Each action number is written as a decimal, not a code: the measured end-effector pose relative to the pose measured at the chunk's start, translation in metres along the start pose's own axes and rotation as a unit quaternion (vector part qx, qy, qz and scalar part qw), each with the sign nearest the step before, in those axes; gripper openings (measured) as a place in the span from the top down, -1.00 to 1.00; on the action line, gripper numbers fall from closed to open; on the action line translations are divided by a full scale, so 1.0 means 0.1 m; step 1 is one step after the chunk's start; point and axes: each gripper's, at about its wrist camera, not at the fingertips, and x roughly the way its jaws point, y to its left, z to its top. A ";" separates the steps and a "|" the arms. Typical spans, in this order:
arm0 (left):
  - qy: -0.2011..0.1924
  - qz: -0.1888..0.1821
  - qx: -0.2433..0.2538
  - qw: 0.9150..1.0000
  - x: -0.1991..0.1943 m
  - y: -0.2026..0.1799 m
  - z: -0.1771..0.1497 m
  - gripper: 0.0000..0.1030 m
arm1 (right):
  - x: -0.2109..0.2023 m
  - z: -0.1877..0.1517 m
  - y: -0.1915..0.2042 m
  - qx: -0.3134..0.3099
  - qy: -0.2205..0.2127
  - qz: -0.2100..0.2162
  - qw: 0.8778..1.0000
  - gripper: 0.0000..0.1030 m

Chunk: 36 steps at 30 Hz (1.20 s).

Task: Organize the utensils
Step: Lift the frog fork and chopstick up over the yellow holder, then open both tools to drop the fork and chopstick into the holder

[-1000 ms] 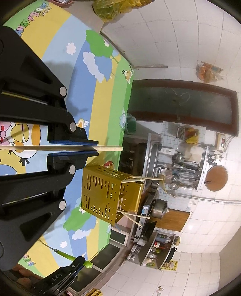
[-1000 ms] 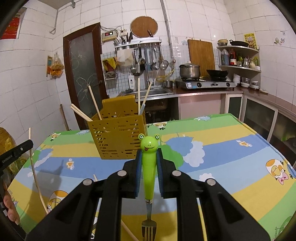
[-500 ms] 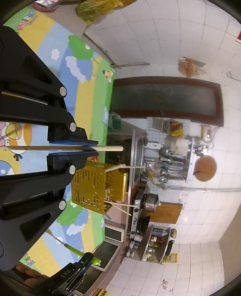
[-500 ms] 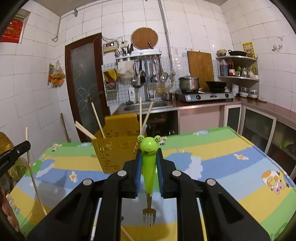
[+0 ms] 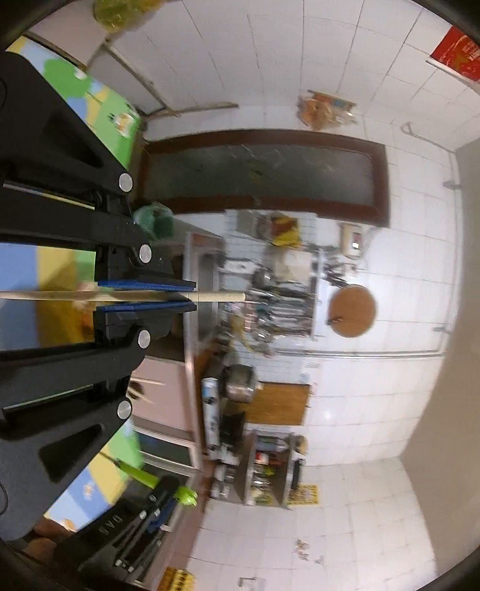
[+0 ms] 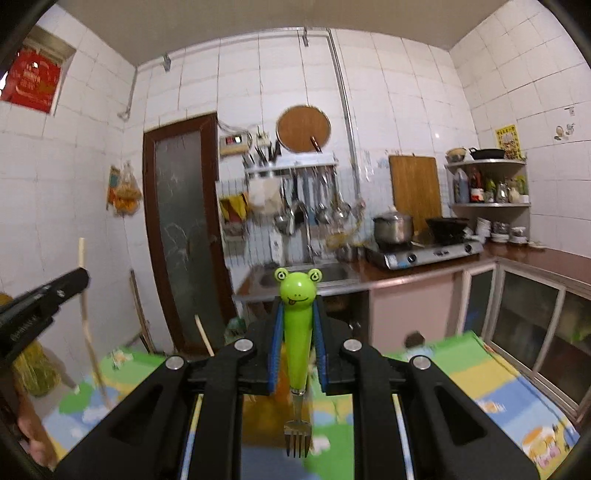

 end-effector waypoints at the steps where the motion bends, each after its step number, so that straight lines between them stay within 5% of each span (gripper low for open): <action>1: -0.006 -0.001 -0.003 1.000 0.06 -0.01 0.05 0.92 | 0.06 0.06 0.01 0.001 -0.005 0.002 1.000 0.69; 8: -0.016 -0.017 -0.053 0.998 0.79 -0.05 0.11 0.92 | 0.68 0.14 0.04 0.009 -0.011 0.008 1.000 0.69; 17: -0.008 0.010 -0.042 0.999 1.59 -0.19 -0.40 0.92 | 1.30 -0.32 -0.01 0.029 0.039 0.019 0.999 0.70; 26: 0.047 0.017 -0.037 0.998 1.80 -0.10 -0.82 0.90 | 1.50 -0.75 -0.04 0.012 0.095 0.024 0.995 0.69; 28: 0.060 0.014 -0.034 0.998 1.73 -0.08 -0.78 0.89 | 1.49 -0.75 -0.03 0.004 0.108 0.020 0.994 0.51; 30: 0.074 0.013 -0.033 0.997 1.65 -0.06 -0.74 0.46 | 1.41 -0.72 -0.03 -0.004 0.113 0.013 0.993 -0.06; 33: 0.081 0.028 -0.033 0.996 1.41 0.02 -0.64 -0.21 | 1.29 -0.65 -0.04 -0.011 0.120 0.004 0.993 -0.10; 36: 0.090 0.045 -0.027 0.995 1.11 0.14 -0.59 -0.55 | 1.09 -0.60 -0.07 -0.015 0.127 -0.003 0.992 -0.12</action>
